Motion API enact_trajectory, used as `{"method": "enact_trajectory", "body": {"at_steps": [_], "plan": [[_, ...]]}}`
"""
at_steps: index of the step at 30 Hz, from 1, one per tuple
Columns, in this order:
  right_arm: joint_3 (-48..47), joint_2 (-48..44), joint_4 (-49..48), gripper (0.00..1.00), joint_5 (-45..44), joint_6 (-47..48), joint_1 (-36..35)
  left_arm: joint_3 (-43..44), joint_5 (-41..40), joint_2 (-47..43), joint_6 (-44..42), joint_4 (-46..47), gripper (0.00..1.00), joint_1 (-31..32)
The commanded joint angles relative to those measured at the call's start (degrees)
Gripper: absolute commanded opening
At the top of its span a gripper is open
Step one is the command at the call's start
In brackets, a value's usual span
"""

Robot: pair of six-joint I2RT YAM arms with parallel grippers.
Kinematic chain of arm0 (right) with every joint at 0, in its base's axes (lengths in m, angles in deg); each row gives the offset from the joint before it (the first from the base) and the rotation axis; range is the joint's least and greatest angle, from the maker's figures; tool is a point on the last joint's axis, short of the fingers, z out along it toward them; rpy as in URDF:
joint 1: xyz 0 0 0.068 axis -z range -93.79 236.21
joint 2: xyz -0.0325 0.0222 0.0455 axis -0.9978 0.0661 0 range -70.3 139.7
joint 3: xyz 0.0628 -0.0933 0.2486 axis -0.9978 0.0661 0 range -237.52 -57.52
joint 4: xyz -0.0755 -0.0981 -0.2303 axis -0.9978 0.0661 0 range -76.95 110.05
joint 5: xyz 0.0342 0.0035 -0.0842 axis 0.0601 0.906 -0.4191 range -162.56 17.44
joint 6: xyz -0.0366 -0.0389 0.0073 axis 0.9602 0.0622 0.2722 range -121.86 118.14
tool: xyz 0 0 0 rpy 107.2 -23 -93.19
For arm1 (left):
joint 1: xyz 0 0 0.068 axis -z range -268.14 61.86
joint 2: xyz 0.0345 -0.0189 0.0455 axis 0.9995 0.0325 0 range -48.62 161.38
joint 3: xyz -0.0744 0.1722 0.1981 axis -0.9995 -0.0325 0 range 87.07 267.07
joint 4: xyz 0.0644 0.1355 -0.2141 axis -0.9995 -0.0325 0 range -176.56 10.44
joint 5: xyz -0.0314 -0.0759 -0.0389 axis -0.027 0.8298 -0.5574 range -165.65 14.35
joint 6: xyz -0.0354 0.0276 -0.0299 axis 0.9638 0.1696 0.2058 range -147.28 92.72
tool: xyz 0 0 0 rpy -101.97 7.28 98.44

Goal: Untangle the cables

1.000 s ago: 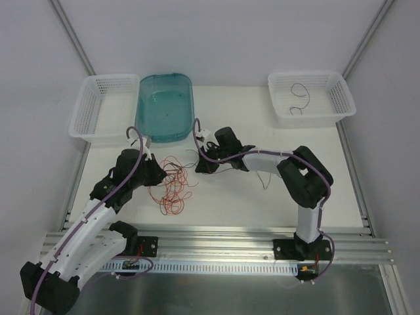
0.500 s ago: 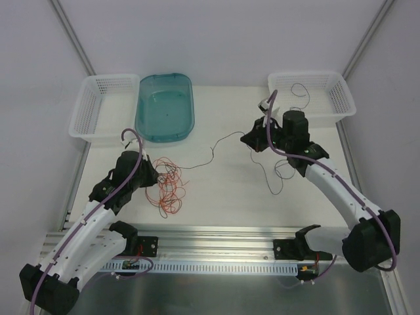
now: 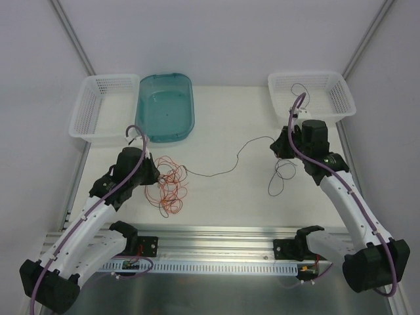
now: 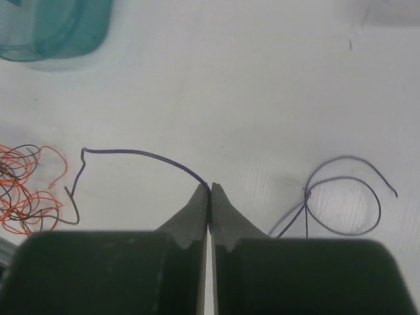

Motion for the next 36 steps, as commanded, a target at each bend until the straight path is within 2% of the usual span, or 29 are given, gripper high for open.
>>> {"method": "enact_trajectory", "body": {"at_steps": [1,9,12,17,22,27,33,34,36], "plan": [[3.9,-1.5,3.3,0.01,-3.5,-5.3,3.1,3.7,1.9,1.3,-5.0,-1.9,0.00,0.5],[6.7,-5.5,6.6,0.01,-2.1,-11.1,17.8,2.2,-2.7,1.0,-5.0,-3.3,0.00,0.4],[9.4,-6.0,3.9,0.01,3.8,-14.2,23.4,1.6,-6.0,-0.6,-5.1,-3.7,0.00,0.3],[7.9,-3.4,4.1,0.01,5.3,-14.1,22.7,1.4,-3.5,-0.2,-4.7,-3.4,0.00,0.2],[9.7,1.9,5.2,0.02,3.6,-12.9,22.2,1.9,3.2,2.0,-5.1,-1.9,0.00,0.2],[11.4,7.2,5.1,0.09,-5.0,-11.2,16.5,5.7,12.6,5.6,-7.1,-1.2,0.00,0.2],[9.8,16.4,5.1,0.14,-15.9,-10.6,12.6,9.3,18.0,10.0,-11.6,-0.7,0.01,0.2],[9.7,17.2,5.0,0.16,-18.1,-10.5,12.4,9.1,18.4,10.6,-11.9,-0.6,0.02,0.2],[9.4,19.1,5.1,0.26,-19.6,-10.5,12.4,7.6,18.5,12.0,-12.0,0.3,0.02,0.2]]}}
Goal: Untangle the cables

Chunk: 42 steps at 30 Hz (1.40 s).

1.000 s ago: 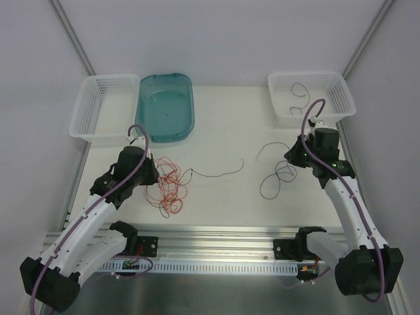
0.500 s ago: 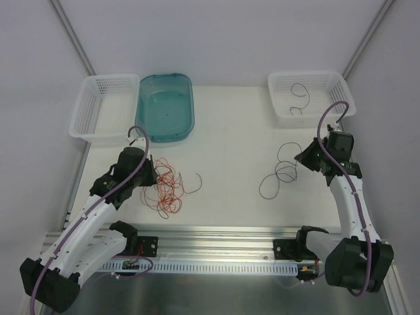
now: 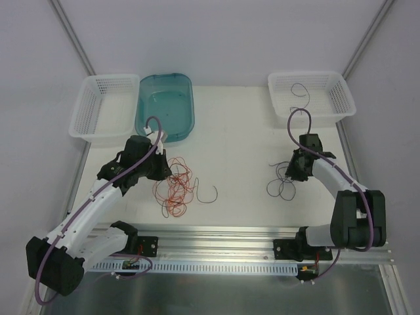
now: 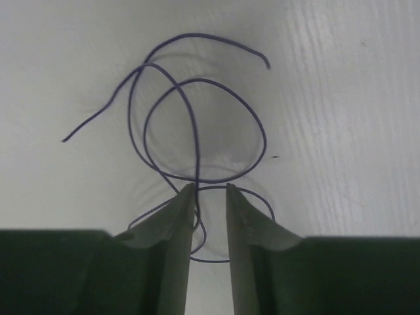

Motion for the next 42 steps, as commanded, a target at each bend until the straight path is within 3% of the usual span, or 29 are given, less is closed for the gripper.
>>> {"method": "enact_trajectory", "body": {"at_steps": [1,2,5,8,14,26,30,31,33,42], "plan": [[-2.5,1.7,0.1,0.31,-7.8,0.6,-0.2,-0.4,3.9,1.9,-2.8,1.7,0.02,0.2],[-2.4,1.9,-0.2,0.44,-7.9,0.5,-0.3,-1.5,4.0,2.2,-2.8,2.0,0.02,0.2],[-2.5,2.4,-1.0,0.66,-7.6,0.3,-0.3,-2.2,4.4,1.5,-2.9,2.3,0.02,0.2],[-3.5,3.8,-0.8,0.78,-8.3,0.3,-0.4,-2.8,2.0,0.7,-3.5,2.3,0.03,0.2],[-5.2,8.3,-1.9,0.79,-7.2,1.2,-0.2,-3.9,0.9,-0.6,-3.7,2.3,0.04,0.2],[-6.9,12.9,-3.4,0.51,-4.1,2.0,1.5,-4.1,0.3,-0.9,-3.8,2.3,0.04,0.2],[-7.1,13.7,-2.7,0.24,-4.2,2.2,1.5,-4.3,0.1,-1.1,-3.9,2.3,0.04,0.2],[-7.2,13.3,-2.3,0.11,-4.6,2.2,1.5,-4.3,0.0,-1.1,-3.8,2.3,0.04,0.2],[-7.6,12.4,-1.6,0.02,-5.1,2.6,1.5,-4.3,-0.1,-1.2,-3.9,2.3,0.05,0.2],[-17.6,0.5,5.8,0.01,-6.3,4.1,-1.6,-4.2,-0.1,-0.4,-3.8,2.3,0.05,0.1]]}}
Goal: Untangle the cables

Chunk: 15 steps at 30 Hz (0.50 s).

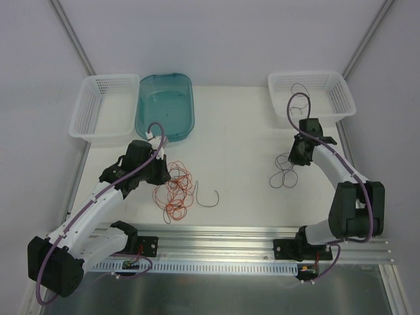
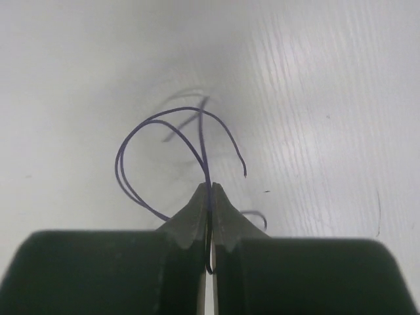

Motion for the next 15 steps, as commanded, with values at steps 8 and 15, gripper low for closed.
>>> {"method": "enact_trajectory", "body": {"at_steps": [8,15], "plan": [[-26.5,-8.5,6.4,0.01,-0.3,3.6,-1.6,-0.1,-0.5,-0.2,-1.2,0.8,0.04,0.2],[-47.6,1.4,4.5,0.01,-5.1,8.0,0.1,-0.1,-0.5,0.5,-1.3,0.8,0.04,0.2]]}}
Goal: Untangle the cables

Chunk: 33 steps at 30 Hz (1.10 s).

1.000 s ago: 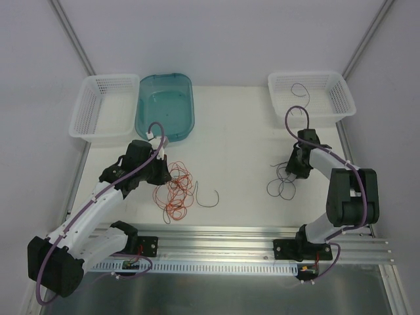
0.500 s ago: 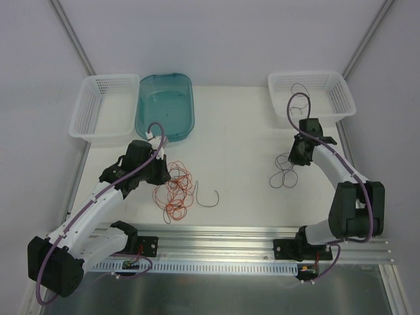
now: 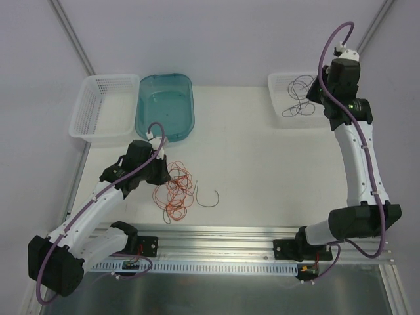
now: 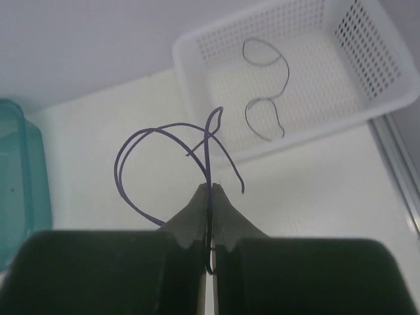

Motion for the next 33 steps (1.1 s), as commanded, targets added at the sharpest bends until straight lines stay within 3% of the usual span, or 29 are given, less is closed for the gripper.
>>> {"method": "enact_trajectory", "body": {"at_steps": [1,12,20,23,24,26,27,30,33], "plan": [[-7.3,6.1,-2.4,0.01,-2.6,3.0,1.7,-0.1,-0.6,0.4,-1.5,0.8,0.05,0.2],[-10.8,22.3,-29.1,0.01,-0.8,7.1,6.5,0.4,0.0,4.8,-1.8,0.7,0.05,0.2],[-26.0,42.9,-31.4,0.01,1.5,8.8,8.9,1.3,-1.5,8.0,-2.6,0.8,0.04,-0.1],[-30.5,49.1,-30.6,0.22,1.3,9.4,9.2,1.9,-2.2,8.9,-2.5,0.8,0.03,-0.6],[-31.4,50.2,-30.2,0.36,1.2,9.5,9.4,2.0,-2.1,9.2,-2.5,0.8,0.03,-0.9],[-31.6,51.5,-30.2,0.54,1.5,9.4,9.5,2.4,-1.7,9.7,-2.5,0.8,0.03,-1.4],[-31.4,51.5,-30.2,0.71,1.7,9.5,9.5,2.4,-1.2,9.8,-2.4,0.8,0.03,-1.6],[-27.6,48.9,-31.3,0.92,1.3,9.8,9.5,2.2,-0.6,9.5,-2.2,0.8,0.03,-1.8],[-23.5,44.5,-31.5,1.00,2.4,10.1,9.5,2.1,0.1,8.7,-2.0,0.8,0.03,-1.8]]}}
